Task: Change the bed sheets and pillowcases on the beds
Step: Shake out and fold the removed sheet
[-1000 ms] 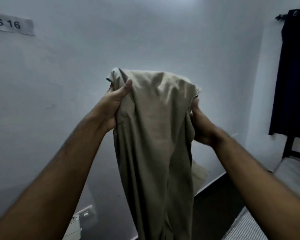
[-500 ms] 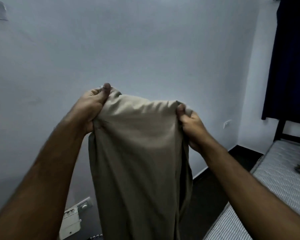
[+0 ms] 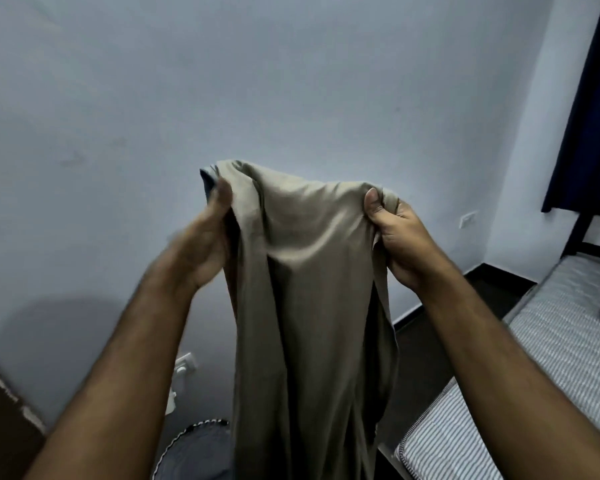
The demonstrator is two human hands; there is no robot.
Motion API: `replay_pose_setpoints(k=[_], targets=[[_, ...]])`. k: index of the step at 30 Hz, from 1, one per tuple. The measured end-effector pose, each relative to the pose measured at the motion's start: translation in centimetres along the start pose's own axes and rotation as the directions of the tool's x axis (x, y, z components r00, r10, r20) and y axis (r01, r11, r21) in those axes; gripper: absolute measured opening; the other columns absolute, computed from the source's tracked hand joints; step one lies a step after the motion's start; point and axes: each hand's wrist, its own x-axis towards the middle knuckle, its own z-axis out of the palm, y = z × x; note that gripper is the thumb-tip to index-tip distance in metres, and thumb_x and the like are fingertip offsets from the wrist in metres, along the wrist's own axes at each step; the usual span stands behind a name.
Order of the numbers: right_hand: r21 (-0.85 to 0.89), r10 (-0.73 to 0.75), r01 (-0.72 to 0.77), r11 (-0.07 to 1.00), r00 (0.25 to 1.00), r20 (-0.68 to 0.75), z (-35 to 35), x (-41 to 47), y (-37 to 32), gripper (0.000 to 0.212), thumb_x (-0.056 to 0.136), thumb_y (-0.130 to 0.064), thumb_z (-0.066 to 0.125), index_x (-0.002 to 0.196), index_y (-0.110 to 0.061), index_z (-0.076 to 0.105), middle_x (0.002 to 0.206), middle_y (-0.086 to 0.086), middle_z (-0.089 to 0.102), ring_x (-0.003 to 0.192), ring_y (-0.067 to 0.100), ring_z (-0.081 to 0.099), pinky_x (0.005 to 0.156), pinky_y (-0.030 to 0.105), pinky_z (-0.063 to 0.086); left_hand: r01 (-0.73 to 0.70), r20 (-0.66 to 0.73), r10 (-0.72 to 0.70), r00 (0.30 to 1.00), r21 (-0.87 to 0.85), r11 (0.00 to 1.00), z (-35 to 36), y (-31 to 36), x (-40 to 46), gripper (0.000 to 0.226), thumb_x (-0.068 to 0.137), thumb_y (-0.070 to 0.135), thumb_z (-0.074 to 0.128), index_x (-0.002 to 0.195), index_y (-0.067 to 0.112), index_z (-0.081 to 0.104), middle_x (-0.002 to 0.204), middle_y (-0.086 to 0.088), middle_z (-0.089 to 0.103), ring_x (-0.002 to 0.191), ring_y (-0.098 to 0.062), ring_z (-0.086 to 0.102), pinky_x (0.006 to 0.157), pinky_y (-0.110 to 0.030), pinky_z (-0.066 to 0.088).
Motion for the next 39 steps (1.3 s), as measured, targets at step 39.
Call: replay_pose_setpoints(k=[39], targets=[[-0.773,0.027,-0.202,0.601,0.972,-0.233,-2.6,-6.5,10.3,0.037,0.102,-0.05,0.046,0.108,-0.017,0.063,0.101,0.003,0.07,0.096,0.024,0.064,0.078,0.034,0.048,-0.131,-0.219,0.042,0.975,-0.408,0.904,3.4,-7.3,-3.2,0.065,0.074,0.031,0.079,0.125,0.004,0.048,0.126,-0.027,0.05,0.126,-0.041,0.05,0.118,-0.049,0.035]])
